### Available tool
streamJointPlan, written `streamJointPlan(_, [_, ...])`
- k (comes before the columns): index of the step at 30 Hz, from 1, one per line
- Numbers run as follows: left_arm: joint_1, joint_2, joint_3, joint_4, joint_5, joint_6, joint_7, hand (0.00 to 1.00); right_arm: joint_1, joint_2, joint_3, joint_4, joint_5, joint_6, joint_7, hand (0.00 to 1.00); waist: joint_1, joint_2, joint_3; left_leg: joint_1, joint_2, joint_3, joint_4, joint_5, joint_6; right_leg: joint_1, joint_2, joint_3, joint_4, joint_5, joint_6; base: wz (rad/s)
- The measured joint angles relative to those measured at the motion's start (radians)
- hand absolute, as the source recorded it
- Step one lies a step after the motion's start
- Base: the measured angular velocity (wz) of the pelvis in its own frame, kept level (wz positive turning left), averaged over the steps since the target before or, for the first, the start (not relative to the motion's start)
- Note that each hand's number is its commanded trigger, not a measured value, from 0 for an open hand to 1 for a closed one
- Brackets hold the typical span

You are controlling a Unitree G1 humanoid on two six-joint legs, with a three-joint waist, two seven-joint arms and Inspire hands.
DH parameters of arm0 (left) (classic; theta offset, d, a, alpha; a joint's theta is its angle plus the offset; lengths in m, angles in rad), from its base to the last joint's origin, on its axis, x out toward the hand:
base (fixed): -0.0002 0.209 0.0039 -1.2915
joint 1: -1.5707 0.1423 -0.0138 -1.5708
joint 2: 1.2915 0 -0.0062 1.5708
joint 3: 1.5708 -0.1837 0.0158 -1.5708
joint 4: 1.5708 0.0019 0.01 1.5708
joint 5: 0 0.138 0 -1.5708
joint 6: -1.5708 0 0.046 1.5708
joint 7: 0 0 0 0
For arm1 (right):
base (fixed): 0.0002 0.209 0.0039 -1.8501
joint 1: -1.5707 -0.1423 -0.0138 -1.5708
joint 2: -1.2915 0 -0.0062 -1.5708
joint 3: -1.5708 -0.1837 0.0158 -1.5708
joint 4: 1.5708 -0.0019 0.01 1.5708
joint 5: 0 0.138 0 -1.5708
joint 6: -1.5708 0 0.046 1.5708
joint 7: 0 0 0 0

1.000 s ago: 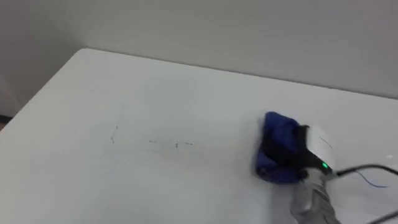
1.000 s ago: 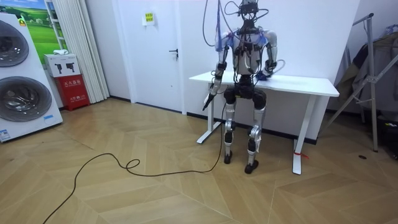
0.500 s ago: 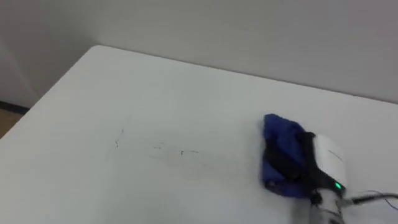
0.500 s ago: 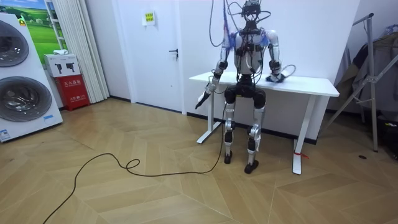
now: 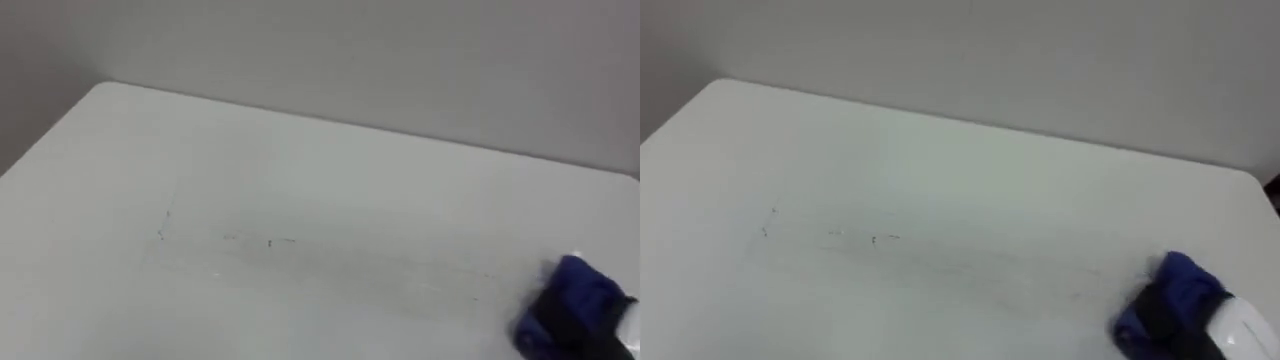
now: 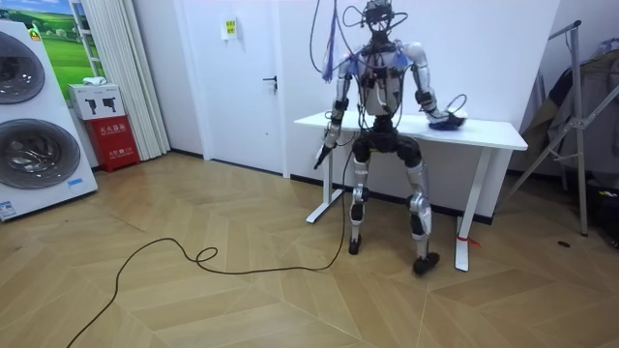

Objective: Wipe table

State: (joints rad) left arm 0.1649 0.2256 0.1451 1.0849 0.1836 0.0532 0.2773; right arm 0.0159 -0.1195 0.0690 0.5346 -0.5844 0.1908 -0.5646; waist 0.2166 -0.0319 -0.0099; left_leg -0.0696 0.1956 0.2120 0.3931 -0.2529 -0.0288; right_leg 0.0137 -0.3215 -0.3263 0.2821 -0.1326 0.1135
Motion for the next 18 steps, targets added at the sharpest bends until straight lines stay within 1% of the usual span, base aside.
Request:
streamJointPlan(1, [-0.031, 0.003, -0.02, -0.002, -0.005, 0.007, -0.012, 0.0, -0.113, 0.011, 0.093, -0.004, -0.031, -0.019, 0.057, 1.0, 0.019, -0.008, 0.0102, -0.037, 0.019, -0.008, 0.021, 0.005, -0.023, -0.018, -0.003, -0.007, -0.018, 0.028, 0.0, 0.1])
streamJointPlan(2, [-0.067, 0.009, -0.034, -0.005, -0.017, 0.007, -0.024, 0.0, -0.223, 0.009, 0.156, 0.006, -0.054, -0.053, 0.111, 1.0, 0.05, -0.019, 0.0205, -0.072, 0.028, -0.026, 0.023, 0.02, -0.047, -0.036, -0.002, -0.003, -0.037, 0.053, 0.0, 0.28])
streamJointPlan(3, [-0.078, 0.013, -0.04, -0.006, -0.02, 0.007, -0.038, 0.0, -0.297, 0.01, 0.181, 0.022, -0.092, -0.089, 0.146, 1.0, 0.07, -0.02, 0.0222, -0.098, 0.049, -0.05, 0.023, 0.042, -0.074, -0.04, 0.02, -0.008, -0.064, 0.065, -0.006, 0.39])
streamJointPlan(4, [-0.08, 0.016, -0.038, -0.01, -0.022, 0.007, -0.043, 0.0, -0.32, 0.01, 0.183, 0.019, -0.113, -0.103, 0.159, 1.0, 0.074, -0.021, 0.0221, -0.107, 0.06, -0.064, 0.021, 0.053, -0.092, -0.044, 0.033, -0.014, -0.065, 0.07, -0.01, 0.56])
streamJointPlan(5, [-0.066, 0.021, -0.028, -0.038, -0.02, 0.015, -0.049, 0.0, -0.328, 0.01, 0.182, 0.005, -0.141, -0.121, 0.159, 1.0, 0.071, -0.025, 0.0203, -0.118, 0.081, -0.093, 0.013, 0.07, -0.131, -0.054, 0.056, -0.049, -0.032, 0.048, 0.029, 0.46])
streamJointPlan(6, [-0.041, 0.016, -0.023, -0.06, -0.024, 0.017, -0.05, 0.0, -0.322, 0.007, 0.18, 0.009, -0.153, -0.129, 0.155, 1.0, 0.064, -0.016, 0.0182, -0.116, 0.096, -0.103, 0.009, 0.08, -0.151, -0.05, 0.075, -0.065, -0.007, 0.016, 0.035, 0.61])
streamJointPlan(7, [0.006, 0.0, -0.017, -0.097, -0.028, 0.024, -0.053, 0.0, -0.276, -0.017, 0.176, 0.017, -0.174, -0.131, 0.15, 1.0, 0.035, 0.006, 0.0179, -0.109, 0.139, -0.111, -0.02, 0.119, -0.176, -0.037, 0.12, -0.103, 0.028, -0.02, 0.009, 0.91])
streamJointPlan(8, [0.046, -0.02, -0.009, -0.129, -0.023, 0.03, -0.056, 0.0, -0.185, -0.056, 0.149, 0.036, -0.175, -0.148, 0.142, 1.0, -0.004, 0.006, 0.0212, -0.11, 0.146, -0.082, -0.049, 0.178, -0.159, -0.022, 0.129, -0.136, 0.044, -0.06, -0.001, 1.12])
streamJointPlan(9, [0.086, -0.064, -0.001, -0.143, -0.013, 0.032, -0.066, 0.0, -0.099, -0.094, 0.078, -0.012, -0.173, -0.192, 0.087, 1.0, -0.047, 0.012, 0.0213, -0.111, 0.141, -0.046, -0.072, 0.22, -0.131, -0.013, 0.128, -0.159, 0.045, -0.069, -0.006, 0.89])
streamJointPlan(10, [0.109, -0.084, -0.001, -0.143, -0.013, 0.031, -0.074, 0.0, -0.07, -0.119, 0.049, -0.014, -0.174, -0.2, 0.071, 1.0, -0.064, 0.018, 0.02, -0.106, 0.131, -0.02, -0.081, 0.229, -0.123, -0.011, 0.122, -0.167, 0.038, -0.069, -0.007, 0.41])
streamJointPlan(11, [0.139, -0.1, -0.001, -0.14, -0.013, 0.031, -0.093, 0.0, -0.013, -0.151, -0.021, -0.013, -0.167, -0.217, 0.038, 1.0, -0.087, 0.028, 0.018, -0.083, 0.091, 0.014, -0.088, 0.228, -0.118, 0.001, 0.106, -0.173, 0.021, -0.07, -0.01, 0.2])
streamJointPlan(12, [0.15, -0.097, 0.003, -0.14, -0.013, 0.031, -0.096, 0.0, 0.02, -0.161, -0.056, -0.009, -0.166, -0.217, 0.021, 1.0, -0.097, 0.027, 0.0176, -0.07, 0.073, 0.023, -0.088, 0.224, -0.113, 0.015, 0.102, -0.178, 0.012, -0.07, -0.01, 0.26])
streamJointPlan(13, [0.166, -0.078, 0.022, -0.142, -0.013, 0.032, -0.095, 0.0, 0.077, -0.166, -0.104, 0.0, -0.166, -0.218, 0.005, 1.0, -0.107, 0.02, 0.0131, -0.045, 0.047, 0.025, -0.086, 0.211, -0.096, 0.042, 0.099, -0.184, 0.002, -0.071, -0.009, 0.19])
streamJointPlan(14, [0.179, -0.055, 0.035, -0.146, -0.015, 0.031, -0.094, 0.0, 0.118, -0.173, -0.13, 0.007, -0.162, -0.217, 0.001, 1.0, -0.099, 0.018, 0.0096, -0.029, 0.035, 0.023, -0.082, 0.196, -0.089, 0.056, 0.105, -0.184, -0.01, -0.074, -0.01, 0.04])
streamJointPlan(15, [0.183, -0.046, 0.04, -0.145, -0.018, 0.031, -0.093, 0.0, 0.129, -0.173, -0.136, 0.007, -0.16, -0.216, 0.001, 1.0, -0.098, 0.016, 0.0089, -0.023, 0.032, 0.022, -0.082, 0.186, -0.087, 0.057, 0.109, -0.179, -0.012, -0.077, -0.005, -0.15])
streamJointPlan(16, [0.186, -0.039, 0.044, -0.144, -0.021, 0.032, -0.093, 0.0, 0.125, -0.166, -0.138, 0.005, -0.159, -0.212, 0.001, 1.0, -0.089, 0.027, 0.0054, -0.011, 0.029, 0.015, -0.09, 0.169, -0.091, 0.054, 0.116, -0.166, -0.012, -0.072, -0.007, -0.42])
streamJointPlan(17, [0.192, -0.045, 0.044, -0.143, -0.02, 0.032, -0.093, 0.0, 0.112, -0.158, -0.138, 0.015, -0.159, -0.202, 0.001, 1.0, -0.062, 0.037, 0.0034, 0.009, 0.026, 0.012, -0.098, 0.155, -0.102, 0.048, 0.121, -0.136, -0.017, -0.059, -0.007, -0.56])
streamJointPlan(18, [0.19, -0.05, 0.042, -0.142, -0.022, 0.032, -0.091, 0.0, 0.099, -0.155, -0.135, 0.026, -0.158, -0.191, 0.001, 1.0, -0.046, 0.04, 0.0015, 0.02, 0.02, 0.008, -0.106, 0.148, -0.102, 0.045, 0.122, -0.116, -0.022, -0.049, -0.005, -0.89])
